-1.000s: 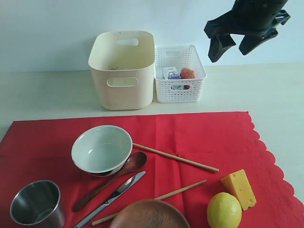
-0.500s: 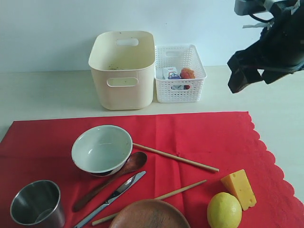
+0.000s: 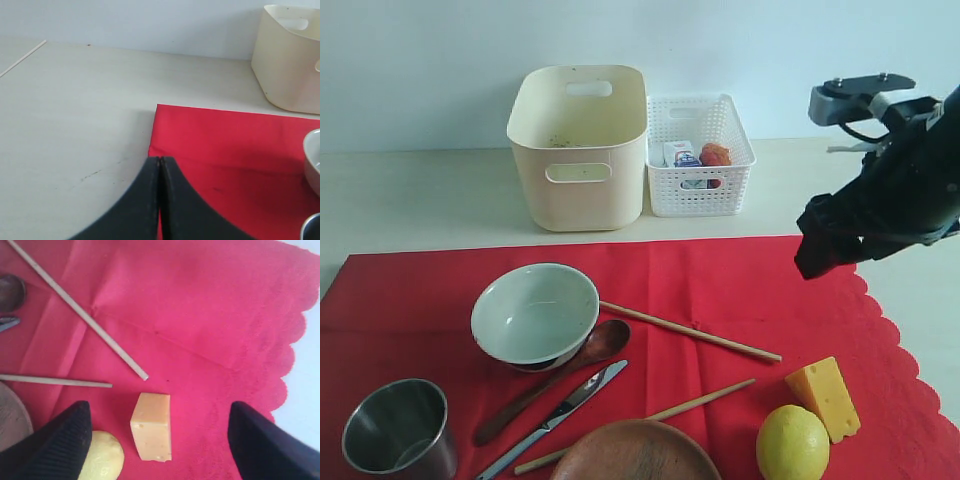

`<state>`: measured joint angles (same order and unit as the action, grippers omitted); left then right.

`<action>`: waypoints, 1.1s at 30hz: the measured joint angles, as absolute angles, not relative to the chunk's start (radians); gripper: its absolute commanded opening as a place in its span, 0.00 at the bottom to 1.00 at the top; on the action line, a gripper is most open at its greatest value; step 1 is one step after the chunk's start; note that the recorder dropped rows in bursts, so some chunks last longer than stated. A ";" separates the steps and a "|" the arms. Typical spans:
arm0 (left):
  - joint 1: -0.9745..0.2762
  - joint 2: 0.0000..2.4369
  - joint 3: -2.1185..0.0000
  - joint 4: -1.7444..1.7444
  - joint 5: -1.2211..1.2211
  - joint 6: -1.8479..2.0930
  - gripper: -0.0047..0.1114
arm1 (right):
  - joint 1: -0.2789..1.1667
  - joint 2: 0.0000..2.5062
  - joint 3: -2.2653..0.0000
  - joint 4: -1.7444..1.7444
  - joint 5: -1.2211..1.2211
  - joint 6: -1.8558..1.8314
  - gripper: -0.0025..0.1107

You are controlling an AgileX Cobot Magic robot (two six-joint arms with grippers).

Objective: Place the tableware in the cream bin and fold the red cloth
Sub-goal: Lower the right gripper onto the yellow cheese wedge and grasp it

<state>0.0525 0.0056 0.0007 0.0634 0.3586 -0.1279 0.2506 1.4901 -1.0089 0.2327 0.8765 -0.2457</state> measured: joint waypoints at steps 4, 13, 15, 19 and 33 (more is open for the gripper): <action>0.052 0.006 0.001 0.063 0.359 -0.128 0.05 | 0.251 1.490 -0.953 0.303 0.856 -0.341 0.66; 0.052 0.006 0.001 0.063 0.359 -0.128 0.05 | 0.251 1.490 -0.890 0.336 0.771 -0.423 0.66; 0.052 0.006 0.001 0.063 0.359 -0.128 0.05 | 0.251 1.504 -0.890 0.338 0.771 -0.429 0.66; 0.052 0.006 0.001 0.063 0.359 -0.128 0.05 | 0.251 1.556 -0.890 0.341 0.774 -0.431 0.66; 0.052 0.006 0.001 0.063 0.359 -0.128 0.05 | 0.362 1.712 -0.890 0.169 0.801 -0.326 0.66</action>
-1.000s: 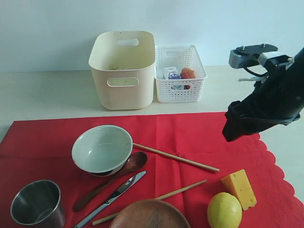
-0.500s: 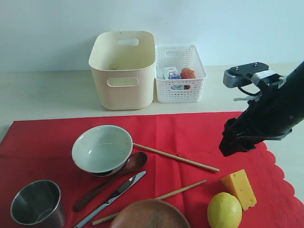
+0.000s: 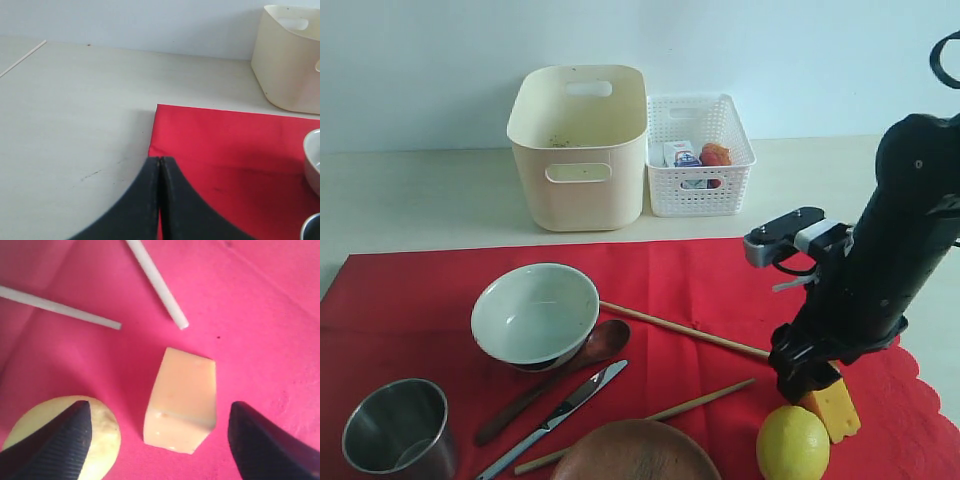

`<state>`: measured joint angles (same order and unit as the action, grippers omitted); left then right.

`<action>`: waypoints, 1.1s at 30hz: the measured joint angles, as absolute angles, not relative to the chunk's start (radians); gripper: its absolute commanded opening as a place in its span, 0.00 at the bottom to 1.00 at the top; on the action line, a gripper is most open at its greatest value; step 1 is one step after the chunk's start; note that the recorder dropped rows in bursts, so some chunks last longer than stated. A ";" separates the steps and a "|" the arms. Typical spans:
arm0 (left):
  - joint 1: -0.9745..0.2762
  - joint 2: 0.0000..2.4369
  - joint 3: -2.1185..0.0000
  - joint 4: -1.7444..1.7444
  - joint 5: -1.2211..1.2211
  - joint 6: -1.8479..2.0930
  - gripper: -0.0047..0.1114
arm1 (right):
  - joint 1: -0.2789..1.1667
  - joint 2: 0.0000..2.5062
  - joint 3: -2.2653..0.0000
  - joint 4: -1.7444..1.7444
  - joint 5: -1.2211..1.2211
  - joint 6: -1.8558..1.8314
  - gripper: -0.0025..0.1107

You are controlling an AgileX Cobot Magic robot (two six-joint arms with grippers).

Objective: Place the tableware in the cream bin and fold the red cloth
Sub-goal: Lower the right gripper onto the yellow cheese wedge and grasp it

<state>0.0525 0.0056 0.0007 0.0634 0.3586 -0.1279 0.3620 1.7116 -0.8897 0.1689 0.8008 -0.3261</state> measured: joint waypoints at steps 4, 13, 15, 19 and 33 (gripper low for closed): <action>0.052 0.006 0.001 0.063 0.359 -0.128 0.05 | 0.363 1.737 -0.890 0.135 0.787 -0.268 0.66; 0.052 0.006 0.001 0.063 0.359 -0.128 0.05 | 0.363 1.761 -0.890 0.132 0.787 -0.258 0.58; 0.052 0.006 0.001 0.063 0.359 -0.128 0.05 | 0.363 1.761 -0.888 0.139 0.789 -0.256 0.57; 0.052 0.006 0.001 0.063 0.359 -0.128 0.05 | 0.363 1.761 -0.888 0.147 0.789 -0.256 0.48; 0.052 0.006 0.001 0.063 0.359 -0.128 0.05 | 0.363 1.809 -0.957 0.125 0.847 -0.207 0.02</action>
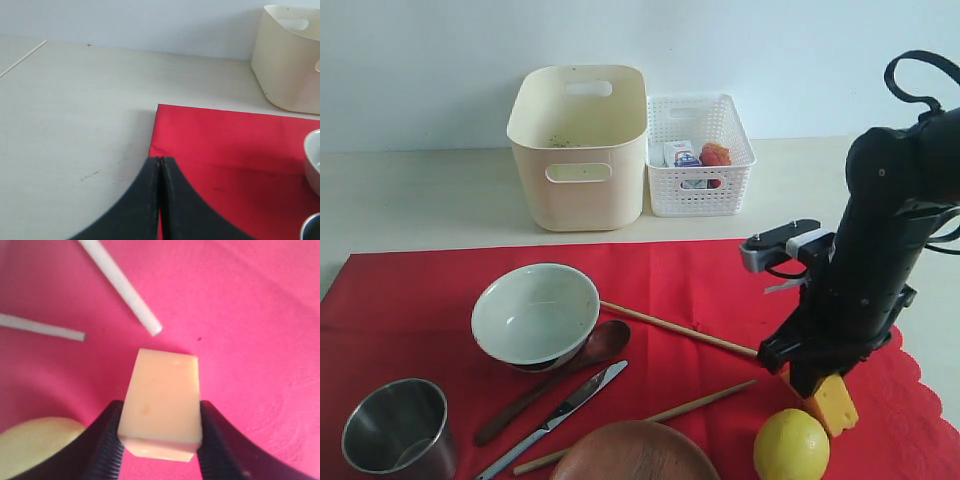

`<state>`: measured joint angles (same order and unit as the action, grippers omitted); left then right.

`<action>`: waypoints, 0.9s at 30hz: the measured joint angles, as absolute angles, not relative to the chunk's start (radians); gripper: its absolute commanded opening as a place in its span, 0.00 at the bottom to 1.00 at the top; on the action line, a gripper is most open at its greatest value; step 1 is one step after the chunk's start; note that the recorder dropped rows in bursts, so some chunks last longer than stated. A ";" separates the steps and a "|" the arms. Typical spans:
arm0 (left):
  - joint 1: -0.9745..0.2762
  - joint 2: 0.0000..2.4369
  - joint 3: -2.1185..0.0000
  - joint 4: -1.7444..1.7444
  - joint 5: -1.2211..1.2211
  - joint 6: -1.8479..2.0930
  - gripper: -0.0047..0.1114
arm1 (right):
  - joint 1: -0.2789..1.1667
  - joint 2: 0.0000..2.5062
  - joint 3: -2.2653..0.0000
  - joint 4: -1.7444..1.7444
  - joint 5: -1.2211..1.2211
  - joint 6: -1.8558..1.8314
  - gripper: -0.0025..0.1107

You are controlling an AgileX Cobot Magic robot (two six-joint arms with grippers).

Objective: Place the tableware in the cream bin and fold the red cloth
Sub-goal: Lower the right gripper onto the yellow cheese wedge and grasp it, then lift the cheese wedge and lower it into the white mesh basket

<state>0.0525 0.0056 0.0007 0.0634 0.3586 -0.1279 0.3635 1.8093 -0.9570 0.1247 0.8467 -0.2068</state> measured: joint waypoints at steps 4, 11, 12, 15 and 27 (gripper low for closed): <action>0.052 0.006 0.001 0.063 0.359 -0.128 0.05 | 0.363 1.784 -0.976 0.116 0.849 -0.207 0.02; 0.052 0.006 0.001 0.063 0.359 -0.128 0.05 | 0.363 1.686 -0.978 0.104 0.802 -0.206 0.02; 0.052 0.006 0.001 0.063 0.359 -0.128 0.05 | 0.363 1.669 -0.978 0.104 0.793 -0.206 0.02; 0.052 0.006 0.001 0.063 0.359 -0.128 0.05 | 0.363 1.621 -0.978 0.104 0.765 -0.204 0.02; 0.052 0.006 0.001 0.063 0.359 -0.128 0.05 | 0.363 1.587 -1.020 0.328 0.623 -0.299 0.02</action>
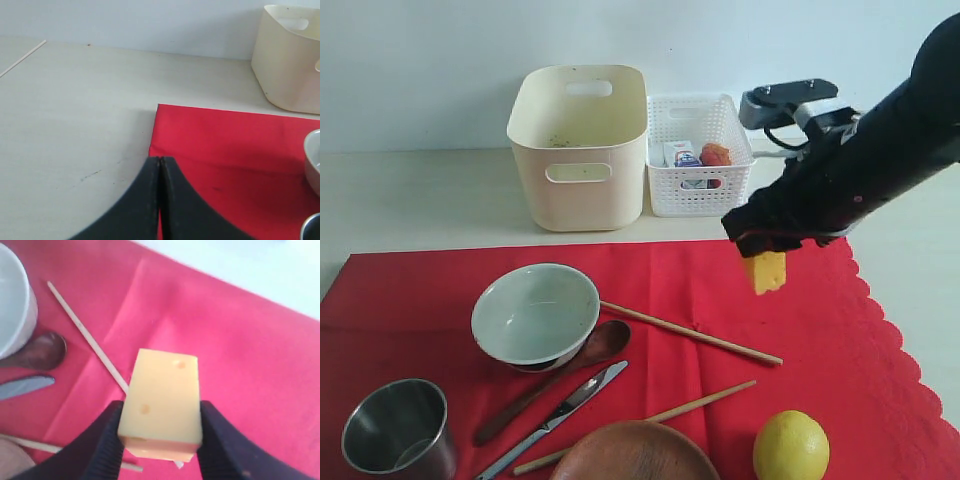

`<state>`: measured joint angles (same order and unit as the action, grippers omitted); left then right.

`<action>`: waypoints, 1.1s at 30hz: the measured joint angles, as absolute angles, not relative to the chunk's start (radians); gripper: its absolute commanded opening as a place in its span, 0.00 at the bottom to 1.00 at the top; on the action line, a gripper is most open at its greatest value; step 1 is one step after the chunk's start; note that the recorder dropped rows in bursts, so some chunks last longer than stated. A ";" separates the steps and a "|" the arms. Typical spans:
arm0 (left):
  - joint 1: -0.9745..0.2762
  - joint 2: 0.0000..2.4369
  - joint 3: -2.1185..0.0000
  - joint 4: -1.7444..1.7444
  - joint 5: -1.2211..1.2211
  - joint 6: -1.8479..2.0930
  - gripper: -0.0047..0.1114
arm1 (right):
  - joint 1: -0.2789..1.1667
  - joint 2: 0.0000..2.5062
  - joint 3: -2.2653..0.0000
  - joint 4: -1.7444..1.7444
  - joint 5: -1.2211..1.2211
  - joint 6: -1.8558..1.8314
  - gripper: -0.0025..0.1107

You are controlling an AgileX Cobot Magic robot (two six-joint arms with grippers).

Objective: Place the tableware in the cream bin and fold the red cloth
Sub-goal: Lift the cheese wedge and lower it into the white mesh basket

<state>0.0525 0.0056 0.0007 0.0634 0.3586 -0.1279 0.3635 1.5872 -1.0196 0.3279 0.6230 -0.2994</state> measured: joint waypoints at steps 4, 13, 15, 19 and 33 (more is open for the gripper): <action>0.052 0.006 0.001 0.063 0.359 -0.128 0.05 | 0.363 1.611 -1.095 0.342 0.609 -0.303 0.02; 0.052 0.006 0.001 0.063 0.359 -0.128 0.05 | 0.363 1.739 -1.298 0.349 0.641 -0.311 0.02; 0.052 0.006 0.001 0.063 0.359 -0.128 0.05 | 0.363 1.769 -1.344 0.349 0.651 -0.318 0.02; 0.052 0.006 0.001 0.063 0.359 -0.128 0.05 | 0.355 1.865 -1.503 0.356 0.662 -0.327 0.02; 0.052 0.006 0.001 0.063 0.359 -0.128 0.05 | 0.259 2.312 -1.986 0.350 0.604 -0.476 0.05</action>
<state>0.0525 0.0056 0.0007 0.0634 0.3586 -0.1279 0.2586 2.3116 -1.9864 0.3503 0.6038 -0.4757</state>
